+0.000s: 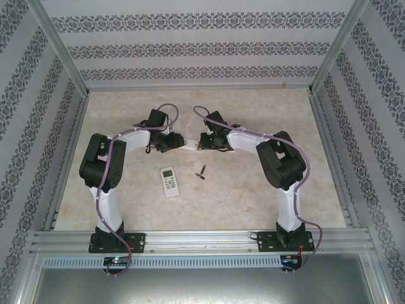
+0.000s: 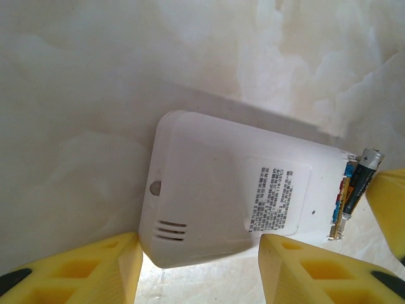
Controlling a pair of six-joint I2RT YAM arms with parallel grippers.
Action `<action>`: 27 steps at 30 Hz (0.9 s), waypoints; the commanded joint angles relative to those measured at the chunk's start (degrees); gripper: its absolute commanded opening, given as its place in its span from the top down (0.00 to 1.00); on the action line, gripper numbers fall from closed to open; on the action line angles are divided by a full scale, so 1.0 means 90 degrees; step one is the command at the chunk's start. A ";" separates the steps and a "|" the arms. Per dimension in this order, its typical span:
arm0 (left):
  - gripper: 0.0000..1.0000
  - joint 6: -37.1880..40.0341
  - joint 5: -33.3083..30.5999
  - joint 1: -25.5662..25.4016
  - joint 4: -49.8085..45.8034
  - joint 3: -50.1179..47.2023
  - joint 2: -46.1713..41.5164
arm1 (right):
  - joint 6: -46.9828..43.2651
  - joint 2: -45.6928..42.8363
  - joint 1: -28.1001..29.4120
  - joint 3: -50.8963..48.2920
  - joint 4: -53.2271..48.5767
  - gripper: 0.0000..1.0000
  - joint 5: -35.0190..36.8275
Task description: Load the batteries into the remote control
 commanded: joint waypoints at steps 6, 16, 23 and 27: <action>0.48 -0.0080 0.0078 0.0046 0.0090 -0.0096 -0.0076 | 0.0307 -0.0349 0.0088 0.0165 -0.0144 0.80 -0.0153; 0.48 -0.0022 0.0045 0.0048 0.0040 -0.0068 -0.0070 | 0.0537 0.0177 0.0045 0.0513 -0.0134 0.79 -0.0258; 0.48 -0.0021 0.0057 0.0050 0.0042 -0.0032 -0.0048 | 0.0548 0.0357 0.0059 0.0594 -0.0168 0.80 -0.0301; 0.48 -0.0014 0.0055 0.0043 0.0022 -0.0023 -0.0058 | 0.0540 0.0433 0.0078 0.0538 -0.0198 0.80 -0.0231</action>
